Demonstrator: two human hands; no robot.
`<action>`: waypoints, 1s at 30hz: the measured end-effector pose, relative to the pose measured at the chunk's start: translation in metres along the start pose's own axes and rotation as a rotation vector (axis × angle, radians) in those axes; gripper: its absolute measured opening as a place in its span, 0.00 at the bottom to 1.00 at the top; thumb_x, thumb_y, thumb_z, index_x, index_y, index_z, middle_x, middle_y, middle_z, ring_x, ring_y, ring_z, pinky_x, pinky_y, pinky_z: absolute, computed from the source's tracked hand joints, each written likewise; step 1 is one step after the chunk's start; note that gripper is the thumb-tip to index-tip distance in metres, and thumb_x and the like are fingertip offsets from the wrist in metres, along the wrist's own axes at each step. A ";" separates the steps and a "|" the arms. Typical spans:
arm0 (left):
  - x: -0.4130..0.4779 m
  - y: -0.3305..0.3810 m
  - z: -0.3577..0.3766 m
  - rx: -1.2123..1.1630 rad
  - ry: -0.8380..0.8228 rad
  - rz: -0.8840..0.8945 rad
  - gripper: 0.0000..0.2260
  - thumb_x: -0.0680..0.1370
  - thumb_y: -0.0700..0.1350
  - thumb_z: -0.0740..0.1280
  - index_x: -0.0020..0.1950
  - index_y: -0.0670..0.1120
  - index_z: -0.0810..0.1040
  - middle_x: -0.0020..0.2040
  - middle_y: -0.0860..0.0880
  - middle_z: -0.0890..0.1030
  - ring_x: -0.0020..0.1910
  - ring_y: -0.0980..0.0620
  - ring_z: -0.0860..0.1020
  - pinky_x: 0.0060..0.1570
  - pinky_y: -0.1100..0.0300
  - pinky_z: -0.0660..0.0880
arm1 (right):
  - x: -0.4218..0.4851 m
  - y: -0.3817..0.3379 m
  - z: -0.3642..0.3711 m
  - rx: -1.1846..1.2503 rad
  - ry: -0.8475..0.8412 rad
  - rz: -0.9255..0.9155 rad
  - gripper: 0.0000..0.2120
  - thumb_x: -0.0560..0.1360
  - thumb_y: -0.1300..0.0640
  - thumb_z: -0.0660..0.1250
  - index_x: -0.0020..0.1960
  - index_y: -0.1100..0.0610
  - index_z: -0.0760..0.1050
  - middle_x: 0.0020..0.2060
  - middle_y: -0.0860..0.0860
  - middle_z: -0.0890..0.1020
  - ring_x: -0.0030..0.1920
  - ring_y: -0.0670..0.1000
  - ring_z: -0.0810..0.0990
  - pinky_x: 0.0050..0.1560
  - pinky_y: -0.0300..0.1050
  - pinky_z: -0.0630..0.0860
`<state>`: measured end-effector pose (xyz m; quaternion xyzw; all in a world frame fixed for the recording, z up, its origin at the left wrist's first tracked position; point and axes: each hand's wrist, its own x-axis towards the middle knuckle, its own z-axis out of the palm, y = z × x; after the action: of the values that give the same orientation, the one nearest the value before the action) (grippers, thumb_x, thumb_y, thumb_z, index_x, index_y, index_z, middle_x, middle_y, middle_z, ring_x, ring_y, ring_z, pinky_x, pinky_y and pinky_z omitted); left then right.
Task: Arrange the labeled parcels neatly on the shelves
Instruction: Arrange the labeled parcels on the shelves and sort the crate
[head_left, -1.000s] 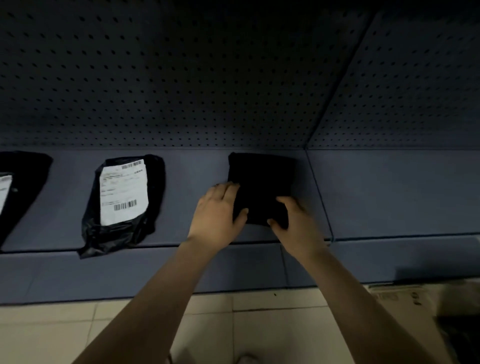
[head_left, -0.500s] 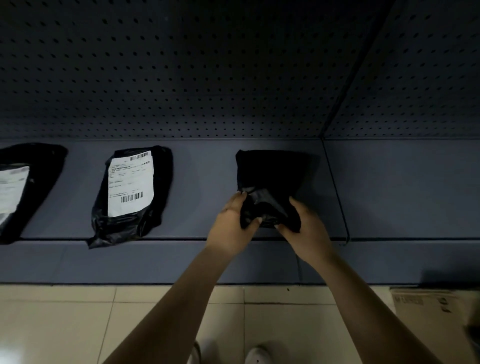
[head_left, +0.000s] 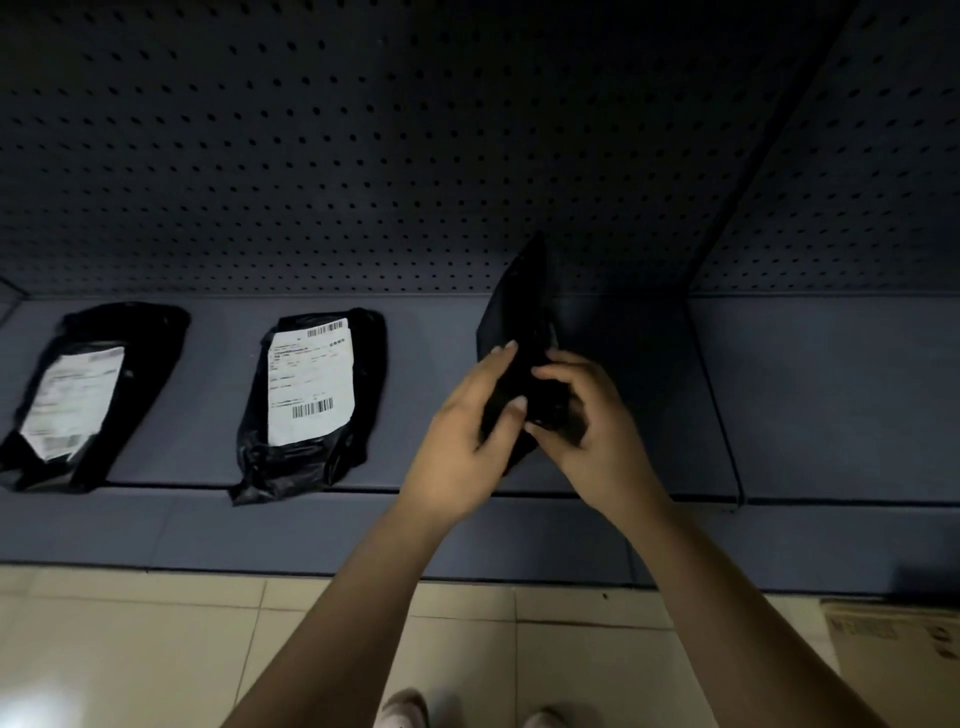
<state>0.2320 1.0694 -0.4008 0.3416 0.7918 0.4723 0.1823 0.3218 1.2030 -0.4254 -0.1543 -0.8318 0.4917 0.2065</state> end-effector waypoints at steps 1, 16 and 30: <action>0.000 0.002 -0.004 -0.004 -0.009 0.018 0.22 0.82 0.48 0.61 0.76 0.53 0.63 0.75 0.56 0.65 0.73 0.65 0.60 0.71 0.70 0.58 | 0.003 -0.003 0.007 0.009 -0.013 -0.017 0.24 0.72 0.65 0.73 0.66 0.55 0.72 0.68 0.48 0.68 0.69 0.46 0.70 0.68 0.46 0.71; -0.019 -0.056 -0.056 0.003 0.051 -0.261 0.23 0.79 0.48 0.66 0.74 0.50 0.65 0.60 0.58 0.77 0.61 0.62 0.75 0.56 0.76 0.68 | 0.005 -0.002 0.065 0.027 -0.247 0.417 0.29 0.77 0.52 0.69 0.74 0.44 0.63 0.70 0.45 0.69 0.67 0.45 0.69 0.64 0.39 0.66; -0.030 -0.084 -0.044 -0.055 0.037 -0.321 0.33 0.80 0.37 0.64 0.80 0.50 0.49 0.64 0.61 0.65 0.55 0.73 0.63 0.53 0.78 0.60 | 0.005 0.003 0.062 0.049 -0.129 0.574 0.29 0.74 0.57 0.72 0.73 0.49 0.67 0.60 0.45 0.76 0.59 0.45 0.75 0.56 0.41 0.71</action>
<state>0.1950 0.9940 -0.4541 0.1969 0.8263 0.4647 0.2500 0.2870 1.1603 -0.4537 -0.3466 -0.7534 0.5587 0.0092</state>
